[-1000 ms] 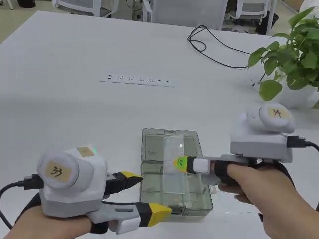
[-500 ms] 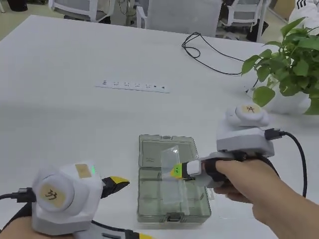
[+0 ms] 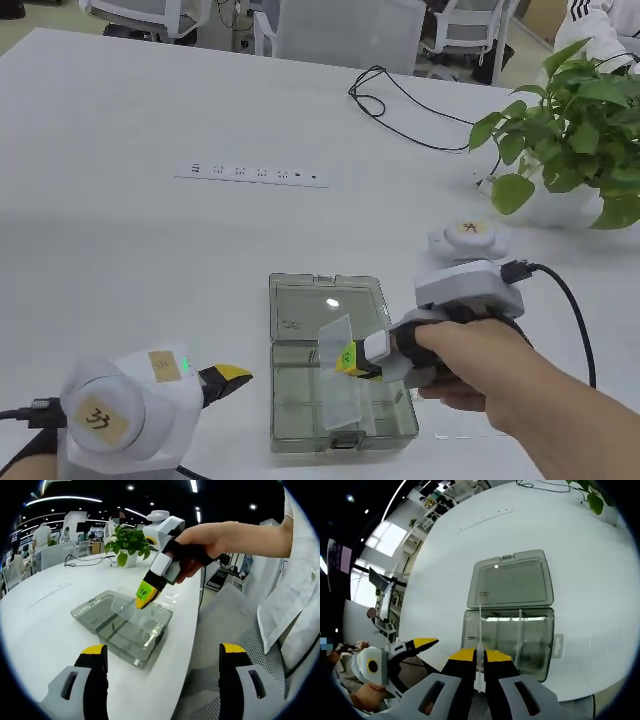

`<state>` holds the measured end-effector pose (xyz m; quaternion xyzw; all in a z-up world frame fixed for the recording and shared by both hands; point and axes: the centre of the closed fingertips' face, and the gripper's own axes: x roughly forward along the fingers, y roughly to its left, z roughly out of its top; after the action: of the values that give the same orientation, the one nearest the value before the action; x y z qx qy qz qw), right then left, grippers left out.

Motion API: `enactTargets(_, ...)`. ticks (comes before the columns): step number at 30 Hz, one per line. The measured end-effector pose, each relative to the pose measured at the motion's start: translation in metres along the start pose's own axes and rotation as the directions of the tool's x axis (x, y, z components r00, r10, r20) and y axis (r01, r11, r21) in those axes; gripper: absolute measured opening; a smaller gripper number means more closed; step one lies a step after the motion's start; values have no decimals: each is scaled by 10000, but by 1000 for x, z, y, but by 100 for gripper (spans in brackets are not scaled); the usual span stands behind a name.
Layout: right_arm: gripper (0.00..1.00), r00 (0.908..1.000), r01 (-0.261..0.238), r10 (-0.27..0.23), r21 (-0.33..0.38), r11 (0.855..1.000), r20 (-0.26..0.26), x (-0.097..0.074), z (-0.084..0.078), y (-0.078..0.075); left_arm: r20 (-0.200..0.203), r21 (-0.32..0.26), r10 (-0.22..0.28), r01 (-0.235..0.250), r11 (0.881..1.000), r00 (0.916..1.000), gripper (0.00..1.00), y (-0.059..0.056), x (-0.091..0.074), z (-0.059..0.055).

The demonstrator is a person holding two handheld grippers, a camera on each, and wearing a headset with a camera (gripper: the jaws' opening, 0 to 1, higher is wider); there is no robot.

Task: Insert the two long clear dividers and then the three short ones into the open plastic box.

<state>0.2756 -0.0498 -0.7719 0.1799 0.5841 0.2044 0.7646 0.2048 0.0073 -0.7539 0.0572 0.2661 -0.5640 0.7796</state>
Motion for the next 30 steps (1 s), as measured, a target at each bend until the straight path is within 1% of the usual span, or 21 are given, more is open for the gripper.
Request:
enactTargets(2,7,9999,123,-123,21,9999,-86,2,-1,-1,11,-3,-36,36,10000,10000,93,0,0,0)
enactTargets(4,7,9998,117,-115,119,9999,-150,4,-1,-1,63,7,-64,64,10000,10000,93,1,-1,1)
enactTargets(8,7,9990,288,-285,104,9995,-331,9,-1,-3,108,-40,-132,132,9999,9999,92,2,-1,0)
enactTargets(10,6,9986,408,-406,61,9991,-343,10,-1,-5,156,-44,-193,194,9998,9997,92,1,-1,0)
enactTargets(15,6,9973,504,-499,75,9987,-535,15,-4,-6,168,-116,-218,220,9997,9996,91,2,-1,0)
enactTargets(19,6,9961,620,-619,-3,9981,-622,18,-5,-9,255,-197,-176,181,9996,9995,91,3,-2,1)
enactTargets(24,7,9948,737,-743,-114,9972,-694,21,-5,-12,236,-294,-192,199,9994,9995,90,1,-1,0)
enactTargets(30,6,9935,850,-879,-422,9955,-721,25,-5,-11,340,-390,-196,210,9990,9992,90,0,-1,2)
